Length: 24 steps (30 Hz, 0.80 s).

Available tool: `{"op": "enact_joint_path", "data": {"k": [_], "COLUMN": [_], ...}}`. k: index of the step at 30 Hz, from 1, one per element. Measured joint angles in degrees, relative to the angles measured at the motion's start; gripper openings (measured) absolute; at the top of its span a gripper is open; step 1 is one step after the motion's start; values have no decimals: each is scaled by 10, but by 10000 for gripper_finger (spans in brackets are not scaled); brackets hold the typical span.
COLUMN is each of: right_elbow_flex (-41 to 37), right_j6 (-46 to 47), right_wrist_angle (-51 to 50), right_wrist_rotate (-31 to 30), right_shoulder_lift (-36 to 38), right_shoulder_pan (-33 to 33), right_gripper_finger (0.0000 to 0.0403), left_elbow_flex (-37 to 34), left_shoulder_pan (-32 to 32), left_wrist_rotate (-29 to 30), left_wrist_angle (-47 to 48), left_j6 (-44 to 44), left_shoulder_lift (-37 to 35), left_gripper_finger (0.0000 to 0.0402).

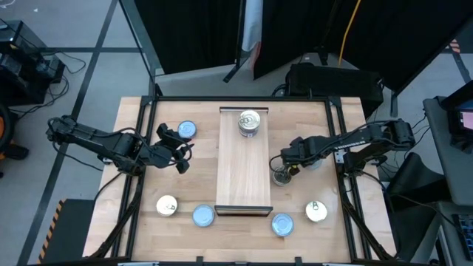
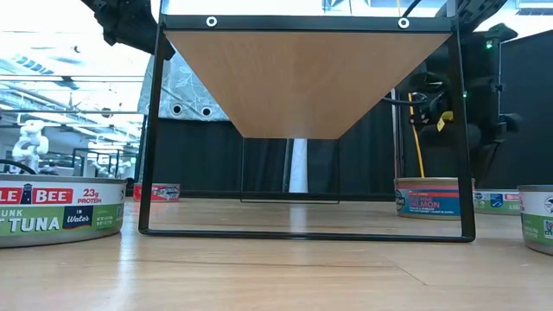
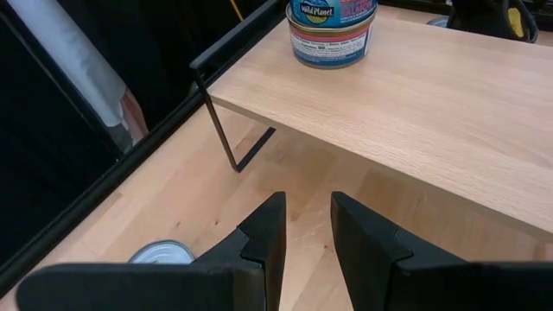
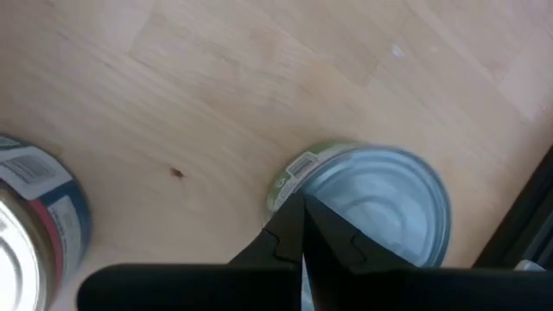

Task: Stack canned seafood by type on shelf
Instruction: Put the green white tuna can on the shelf

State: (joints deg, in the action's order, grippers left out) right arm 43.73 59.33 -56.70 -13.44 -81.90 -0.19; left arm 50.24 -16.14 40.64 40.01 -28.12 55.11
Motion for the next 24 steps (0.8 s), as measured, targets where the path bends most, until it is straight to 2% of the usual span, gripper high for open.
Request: {"op": "enact_joint_path", "data": {"k": [8, 24], "right_elbow_flex": [3, 36], "right_j6": [-12, -33], "right_wrist_angle": [11, -26], "right_wrist_rotate": [-3, 3], "right_shoulder_lift": [-23, -14], "right_shoulder_pan": [0, 1], "right_gripper_finger": [0, 0], "left_elbow_flex": [0, 0], "left_shoulder_pan": [0, 0], "left_wrist_rotate": [0, 0], "left_wrist_angle": [0, 0], "left_j6": [0, 0], "left_shoulder_lift": [0, 0], "left_gripper_finger": [97, 97]}}
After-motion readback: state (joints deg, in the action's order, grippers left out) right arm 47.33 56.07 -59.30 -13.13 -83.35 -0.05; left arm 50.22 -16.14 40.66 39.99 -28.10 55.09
